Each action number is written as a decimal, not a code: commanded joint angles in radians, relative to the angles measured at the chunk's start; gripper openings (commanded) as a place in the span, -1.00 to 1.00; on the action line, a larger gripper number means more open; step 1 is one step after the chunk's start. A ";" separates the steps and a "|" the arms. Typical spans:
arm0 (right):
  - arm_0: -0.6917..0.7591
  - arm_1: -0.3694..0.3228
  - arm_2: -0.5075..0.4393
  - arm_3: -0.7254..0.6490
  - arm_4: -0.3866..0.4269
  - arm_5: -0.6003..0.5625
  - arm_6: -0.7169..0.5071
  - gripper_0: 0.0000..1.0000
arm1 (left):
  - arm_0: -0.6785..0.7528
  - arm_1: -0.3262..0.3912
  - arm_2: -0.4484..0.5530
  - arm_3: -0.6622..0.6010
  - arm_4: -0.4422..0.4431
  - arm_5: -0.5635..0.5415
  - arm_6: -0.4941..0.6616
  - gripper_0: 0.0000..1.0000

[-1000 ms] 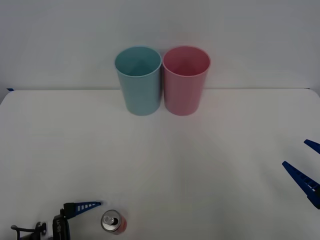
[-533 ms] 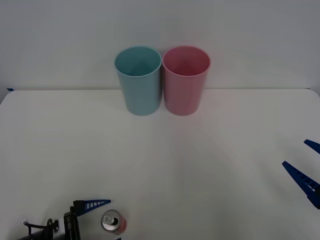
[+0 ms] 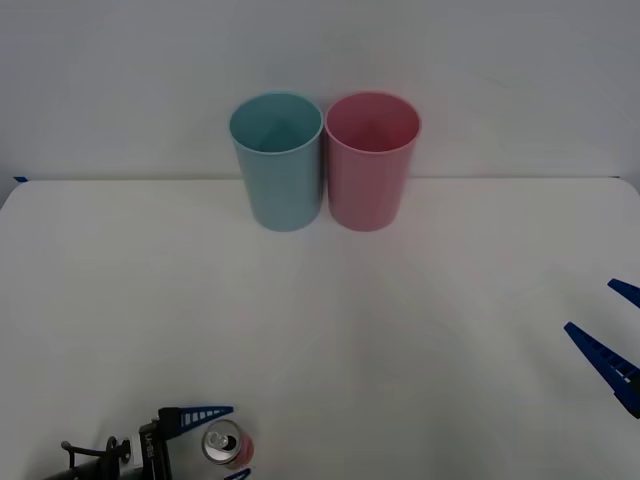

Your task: Grasp the object on the table and drop it into the matching bin: aluminum can to the light blue bin, PET bottle to the pink bin.

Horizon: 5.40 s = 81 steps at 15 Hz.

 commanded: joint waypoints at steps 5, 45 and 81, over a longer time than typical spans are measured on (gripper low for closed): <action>0.000 0.000 0.000 0.000 0.000 0.000 0.000 1.00 | -0.001 0.000 0.000 0.001 -0.003 -0.001 0.000 -1.00; 0.000 0.000 0.000 0.000 0.000 0.000 0.000 1.00 | -0.092 0.055 0.235 -0.781 0.052 0.739 0.830 -1.00; 0.000 0.000 0.000 0.000 0.000 0.000 0.000 1.00 | -1.077 0.015 -0.012 0.113 -0.403 0.791 1.009 -0.44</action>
